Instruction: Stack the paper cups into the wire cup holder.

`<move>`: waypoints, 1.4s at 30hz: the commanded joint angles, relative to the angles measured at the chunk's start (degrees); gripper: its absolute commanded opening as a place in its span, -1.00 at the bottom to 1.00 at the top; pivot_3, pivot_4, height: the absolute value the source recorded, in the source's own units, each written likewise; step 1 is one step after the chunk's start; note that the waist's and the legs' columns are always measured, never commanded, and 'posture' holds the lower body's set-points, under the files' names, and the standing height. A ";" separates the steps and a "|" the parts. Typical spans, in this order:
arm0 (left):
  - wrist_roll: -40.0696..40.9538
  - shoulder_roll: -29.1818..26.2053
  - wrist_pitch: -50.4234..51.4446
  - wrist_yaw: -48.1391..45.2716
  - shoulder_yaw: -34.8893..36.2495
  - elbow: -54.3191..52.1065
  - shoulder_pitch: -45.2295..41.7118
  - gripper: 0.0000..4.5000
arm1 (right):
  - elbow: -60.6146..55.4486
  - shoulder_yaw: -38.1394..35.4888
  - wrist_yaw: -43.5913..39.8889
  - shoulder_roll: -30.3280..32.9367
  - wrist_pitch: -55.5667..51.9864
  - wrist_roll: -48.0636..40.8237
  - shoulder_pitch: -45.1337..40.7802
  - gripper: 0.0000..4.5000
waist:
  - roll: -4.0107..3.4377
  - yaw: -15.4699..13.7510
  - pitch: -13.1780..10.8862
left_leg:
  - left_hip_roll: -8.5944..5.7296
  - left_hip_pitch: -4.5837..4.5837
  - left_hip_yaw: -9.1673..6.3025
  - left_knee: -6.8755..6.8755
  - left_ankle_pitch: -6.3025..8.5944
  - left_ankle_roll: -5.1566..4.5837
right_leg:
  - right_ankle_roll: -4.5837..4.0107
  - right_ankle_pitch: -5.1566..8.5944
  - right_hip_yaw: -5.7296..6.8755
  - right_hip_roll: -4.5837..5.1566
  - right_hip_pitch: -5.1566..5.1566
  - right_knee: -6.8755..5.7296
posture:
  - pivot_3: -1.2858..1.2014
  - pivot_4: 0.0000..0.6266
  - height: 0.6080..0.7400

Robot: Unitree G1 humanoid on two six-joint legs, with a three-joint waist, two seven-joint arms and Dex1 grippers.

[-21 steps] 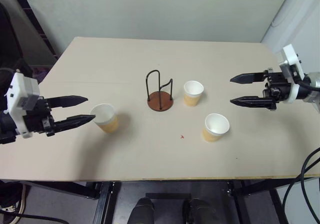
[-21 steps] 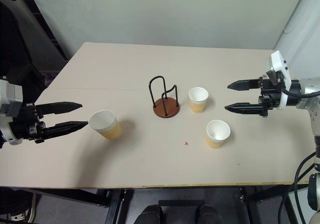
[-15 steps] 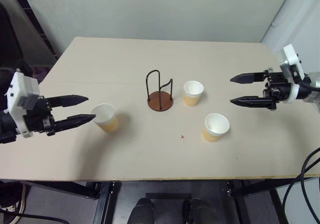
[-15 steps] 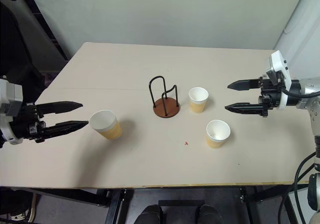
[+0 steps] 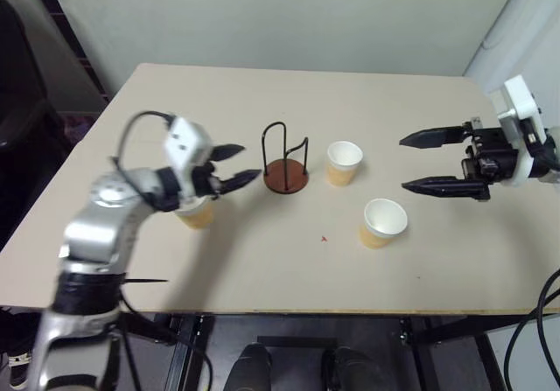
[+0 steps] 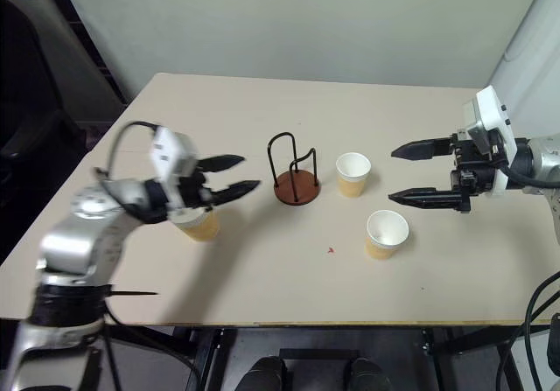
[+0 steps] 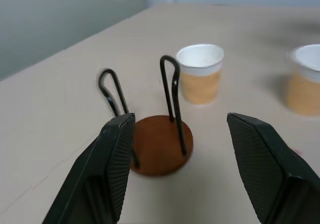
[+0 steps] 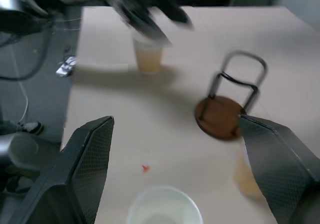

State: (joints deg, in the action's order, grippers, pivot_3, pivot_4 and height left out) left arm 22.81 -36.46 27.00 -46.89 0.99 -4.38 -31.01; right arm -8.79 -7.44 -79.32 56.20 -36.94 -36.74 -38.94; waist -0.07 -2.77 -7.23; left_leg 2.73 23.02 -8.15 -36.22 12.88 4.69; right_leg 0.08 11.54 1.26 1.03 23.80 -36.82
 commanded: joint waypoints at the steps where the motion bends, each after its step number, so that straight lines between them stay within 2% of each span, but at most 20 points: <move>1: -1.93 5.04 -2.68 3.21 -1.22 4.36 -4.38 0.39 | -4.30 -2.96 2.57 0.42 -1.62 -2.85 0.64 0.83 | 0.02 0.02 -0.01 | 0.01 0.11 0.12 0.00 -0.11 0.19 | 0.04 -0.02 -0.05 0.00 0.00 0.00 | 0.03 -0.52 1.00; 5: -8.11 11.73 -7.51 8.10 -4.55 14.92 -9.81 0.39 | -6.98 -2.88 5.01 0.00 -2.79 -3.96 1.17 0.83 | 0.01 -0.23 -0.02 | -0.03 -0.07 0.31 -0.06 -0.31 0.38 | 0.31 0.06 -0.28 -0.10 -0.37 0.00 | 0.03 -0.52 1.00; 12: -12.13 18.55 -11.32 10.56 -7.37 21.35 -12.49 0.39 | -9.75 -3.93 8.06 0.52 -4.34 -5.65 2.36 0.83 | 0.03 -0.38 -0.03 | -0.16 -0.09 0.94 -0.75 -0.12 -0.04 | 1.00 0.22 -1.31 -0.59 -0.53 0.04 | 0.03 -0.52 1.00; 15: -13.11 20.46 -12.08 11.70 -7.33 22.49 -12.75 0.14 | -10.65 -4.46 9.13 1.10 -4.70 -6.05 3.08 0.83 | 0.03 -0.40 -0.03 | -0.23 -0.11 1.13 -1.00 0.04 -0.28 | 1.17 0.23 -1.49 -0.57 -0.50 0.14 | 0.03 -0.52 1.00; 22: -13.45 19.44 -12.88 9.77 -6.72 22.67 -12.27 -0.97 | -11.53 -4.94 10.30 1.86 -4.93 -6.88 4.01 0.83 | 0.03 -0.49 -0.03 | -0.23 -0.09 1.27 -1.05 0.13 -0.33 | 1.30 0.30 -1.51 -0.57 -0.49 0.20 | 0.03 -0.52 1.00; 25: -12.12 18.08 -11.94 7.20 -6.41 20.46 -11.64 -0.99 | -11.31 -4.62 10.39 2.03 -4.58 -6.83 4.00 0.83 | 0.03 -0.50 -0.03 | -0.23 -0.08 1.33 -1.04 0.18 -0.38 | 1.32 0.34 -1.54 -0.57 -0.49 0.11 | 0.03 -0.52 1.00; 28: -9.59 14.93 -8.14 2.01 -7.00 13.43 -9.85 -0.99 | -10.82 -4.53 10.04 2.35 -4.35 -6.78 3.70 0.83 | 0.03 -0.51 -0.03 | -0.23 -0.09 1.39 -1.05 0.19 -0.40 | 1.32 0.35 -1.53 -0.57 -0.45 0.09 | 0.03 -0.52 1.00; 33: 1.69 6.70 2.91 -10.30 -7.79 -6.68 -3.30 -0.99 | -10.51 -5.21 8.18 4.04 -4.22 -7.13 5.17 0.83 | 0.05 -0.52 -0.03 | -0.18 0.04 2.28 -1.01 0.33 -0.59 | 1.46 0.54 -1.47 -0.57 -0.36 -0.05 | 0.03 -0.52 1.00; 35: 6.02 5.40 5.90 -13.37 -8.44 -11.61 -1.89 -0.99 | -10.71 -4.78 7.61 4.44 -3.79 -6.86 6.12 0.83 | 0.05 -0.52 -0.02 | -0.12 0.02 2.56 -1.04 0.41 -0.65 | 1.45 0.59 -1.49 -0.56 -0.36 -0.02 | 0.03 -0.52 1.00; 38: 6.58 4.75 6.46 -16.32 -11.49 -13.46 -1.30 -0.99 | -11.43 -3.23 6.99 5.00 -3.08 -5.53 7.47 0.83 | 0.03 -0.75 -0.02 | -0.08 -0.08 2.64 -1.35 0.52 -0.81 | 1.41 0.62 -1.51 -0.55 -0.26 -0.06 | 0.03 -0.52 1.00; 41: 4.89 6.25 2.43 -19.22 -14.24 -10.18 -2.16 -0.99 | -13.35 -0.96 4.36 8.12 -0.99 -1.87 12.13 0.83 | 0.01 -0.78 -0.01 | -0.03 -0.10 2.65 -1.66 0.66 -1.00 | 1.22 0.72 -1.60 -0.49 -0.32 -0.11 | 0.03 -0.52 1.00; 42: 4.62 6.50 1.76 -19.75 -14.67 -9.53 -2.39 -0.99 | -13.74 -0.77 3.74 8.80 -0.34 -1.36 13.15 0.83 | 0.01 -0.75 -0.01 | -0.02 -0.09 2.65 -1.73 0.86 -1.33 | 1.20 0.73 -1.71 -0.46 -0.34 -0.13 | 0.03 -0.52 1.00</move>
State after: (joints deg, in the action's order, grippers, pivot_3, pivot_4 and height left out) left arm 27.59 -30.26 30.91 -65.51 -13.63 -13.88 -32.33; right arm -20.80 -7.92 -74.31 63.99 -38.87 -39.10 -25.84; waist -0.06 -3.52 -7.24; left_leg 2.72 22.92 -5.50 -37.99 13.83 3.20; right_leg 1.21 12.30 -0.65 0.60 23.44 -36.94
